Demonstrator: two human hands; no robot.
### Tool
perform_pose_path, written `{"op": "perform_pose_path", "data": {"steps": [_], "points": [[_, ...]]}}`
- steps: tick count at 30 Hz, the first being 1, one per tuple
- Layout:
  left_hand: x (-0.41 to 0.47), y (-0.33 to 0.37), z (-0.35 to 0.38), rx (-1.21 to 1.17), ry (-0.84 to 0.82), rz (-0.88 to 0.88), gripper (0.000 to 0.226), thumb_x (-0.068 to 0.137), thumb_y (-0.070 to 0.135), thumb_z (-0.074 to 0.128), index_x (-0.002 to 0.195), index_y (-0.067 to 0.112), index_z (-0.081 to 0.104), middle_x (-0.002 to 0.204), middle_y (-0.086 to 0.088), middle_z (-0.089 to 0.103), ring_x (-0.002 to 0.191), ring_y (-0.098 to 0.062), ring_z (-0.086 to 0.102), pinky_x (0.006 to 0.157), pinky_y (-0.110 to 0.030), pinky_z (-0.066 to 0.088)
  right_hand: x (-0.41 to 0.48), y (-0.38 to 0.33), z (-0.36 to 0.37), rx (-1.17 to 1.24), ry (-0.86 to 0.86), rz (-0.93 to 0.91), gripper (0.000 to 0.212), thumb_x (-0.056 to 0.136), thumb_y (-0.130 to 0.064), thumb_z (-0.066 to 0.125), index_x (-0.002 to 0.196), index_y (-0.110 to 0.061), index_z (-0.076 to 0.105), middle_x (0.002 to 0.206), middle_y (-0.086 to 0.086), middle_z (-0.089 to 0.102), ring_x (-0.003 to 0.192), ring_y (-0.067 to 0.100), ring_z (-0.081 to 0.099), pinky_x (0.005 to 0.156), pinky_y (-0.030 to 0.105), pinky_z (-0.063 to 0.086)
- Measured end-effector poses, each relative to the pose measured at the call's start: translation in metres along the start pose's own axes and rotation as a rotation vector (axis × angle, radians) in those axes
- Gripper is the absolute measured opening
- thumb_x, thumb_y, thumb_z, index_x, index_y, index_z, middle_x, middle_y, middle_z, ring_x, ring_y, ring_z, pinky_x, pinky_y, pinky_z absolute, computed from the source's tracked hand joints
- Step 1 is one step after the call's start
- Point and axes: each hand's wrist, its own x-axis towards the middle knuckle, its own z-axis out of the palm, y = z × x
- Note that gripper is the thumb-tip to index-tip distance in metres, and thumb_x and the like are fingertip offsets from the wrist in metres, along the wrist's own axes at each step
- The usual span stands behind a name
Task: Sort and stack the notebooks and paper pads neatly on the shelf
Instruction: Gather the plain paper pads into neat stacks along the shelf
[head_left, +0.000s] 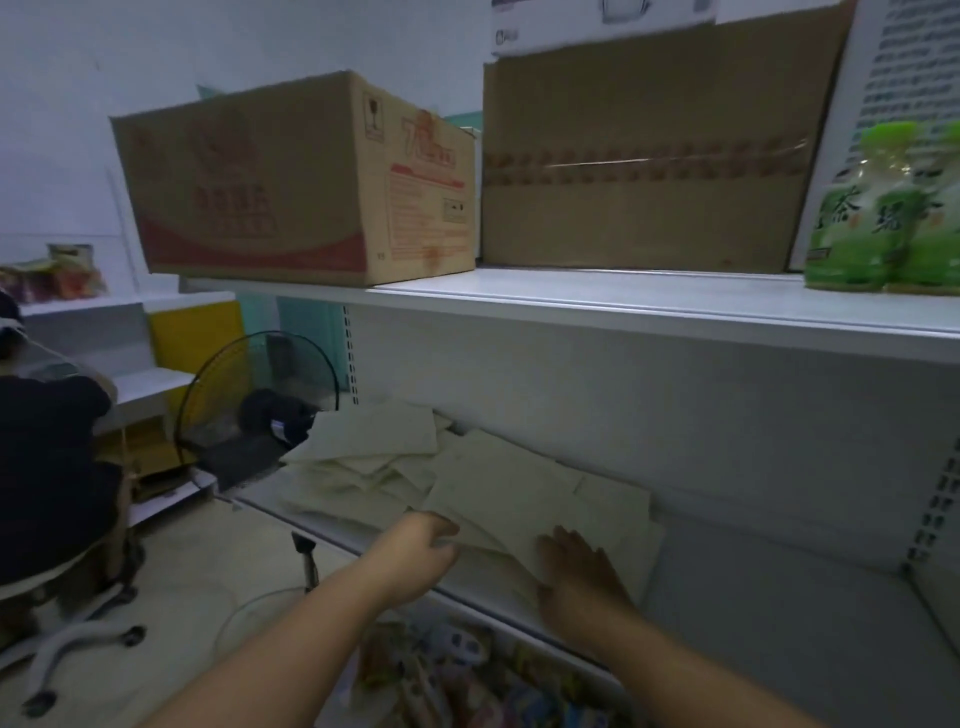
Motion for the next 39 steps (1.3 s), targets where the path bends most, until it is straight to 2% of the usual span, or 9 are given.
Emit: {"op": "perform_pose_path", "data": {"steps": [7, 11, 16, 21, 24, 27, 30, 36, 39], "points": [[0.030, -0.016, -0.010, -0.292, -0.012, 0.031, 0.035, 0.095, 0.019, 0.051, 0.128, 0.010, 0.057, 0.132, -0.003, 0.057, 0.121, -0.014, 0.052, 0.085, -0.011, 0.033, -0.008, 0.014, -0.016, -0.016, -0.049, -0.018, 0.050, 0.101, -0.017, 0.029, 0.150, -0.024, 0.021, 0.159, 0.001, 0.009, 0.146, 0.018, 0.011, 0.117, 0.028, 0.008], [0.056, -0.009, -0.020, -0.407, 0.117, 0.074, 0.028, 0.093, 0.008, 0.054, 0.119, 0.001, 0.063, 0.128, -0.013, 0.059, 0.120, -0.021, 0.054, 0.091, -0.017, 0.036, -0.007, 0.042, -0.026, 0.057, 0.356, -0.009, 0.045, 0.100, -0.013, 0.031, 0.140, -0.030, 0.040, 0.149, -0.004, 0.035, 0.138, 0.014, 0.030, 0.111, 0.021, 0.018], [0.083, -0.012, -0.045, -0.636, 0.053, -0.061, 0.037, 0.094, 0.025, 0.056, 0.125, 0.004, 0.057, 0.121, -0.006, 0.058, 0.109, -0.020, 0.055, 0.093, -0.028, 0.042, 0.004, 0.066, -0.058, 0.258, 0.813, -0.427, 0.032, 0.103, -0.033, 0.028, 0.114, -0.020, 0.055, 0.112, 0.007, 0.066, 0.109, 0.013, 0.053, 0.104, 0.013, 0.031], [0.073, -0.017, -0.036, -0.825, -0.725, -0.264, 0.082, 0.071, 0.053, 0.070, 0.135, 0.011, 0.042, 0.110, -0.005, 0.063, 0.098, -0.022, 0.065, 0.085, -0.034, 0.053, 0.039, 0.031, -0.082, 0.337, 0.985, -0.645, 0.033, 0.102, -0.030, 0.031, 0.113, -0.012, 0.057, 0.111, 0.008, 0.064, 0.110, 0.016, 0.054, 0.102, 0.019, 0.037], [0.063, -0.026, -0.012, -1.012, -0.791, -0.274, 0.081, 0.059, 0.049, 0.082, 0.124, 0.009, 0.055, 0.106, -0.010, 0.067, 0.091, -0.023, 0.067, 0.087, -0.037, 0.053, 0.062, 0.011, -0.090, 0.532, 1.055, -0.652, 0.045, 0.102, -0.032, 0.031, 0.108, -0.002, 0.065, 0.112, 0.007, 0.062, 0.109, 0.016, 0.055, 0.102, 0.019, 0.038], [0.056, -0.039, -0.007, -1.413, -0.502, -0.369, 0.055, 0.069, 0.026, 0.075, 0.115, -0.001, 0.060, 0.089, -0.019, 0.070, 0.070, -0.027, 0.069, 0.070, -0.036, 0.056, 0.088, 0.000, -0.091, 0.564, 1.055, -0.673, 0.047, 0.102, -0.032, 0.031, 0.108, -0.001, 0.065, 0.116, 0.003, 0.059, 0.112, 0.015, 0.053, 0.105, 0.015, 0.035], [0.042, -0.050, -0.026, -1.472, -0.340, -0.377, 0.034, 0.072, 0.011, 0.065, 0.105, 0.003, 0.061, 0.087, -0.019, 0.070, 0.072, -0.029, 0.068, 0.068, -0.036, 0.053, 0.113, -0.007, -0.082, 0.572, 0.964, -0.682, 0.040, 0.101, -0.036, 0.029, 0.113, -0.016, 0.062, 0.121, 0.000, 0.056, 0.116, 0.011, 0.049, 0.105, 0.015, 0.033], [0.019, -0.117, -0.070, -1.352, -0.127, -0.301, 0.072, 0.059, -0.005, 0.070, 0.125, 0.020, 0.053, 0.118, -0.019, 0.065, 0.109, -0.043, 0.059, 0.086, -0.048, 0.050, 0.153, -0.049, -0.046, 0.526, 0.650, -0.619, 0.040, 0.091, -0.027, 0.036, 0.124, -0.025, 0.059, 0.139, -0.003, 0.043, 0.125, 0.005, 0.037, 0.107, 0.018, 0.028], [0.012, -0.145, -0.097, -1.365, -0.135, -0.249, 0.095, 0.033, -0.009, 0.084, 0.119, 0.019, 0.057, 0.114, -0.022, 0.067, 0.096, -0.042, 0.066, 0.067, -0.043, 0.056, 0.168, -0.076, -0.035, 0.491, 0.424, -0.651, 0.049, 0.091, -0.027, 0.054, 0.132, -0.044, 0.035, 0.147, -0.020, 0.022, 0.128, -0.010, 0.025, 0.106, 0.018, 0.032]]}}
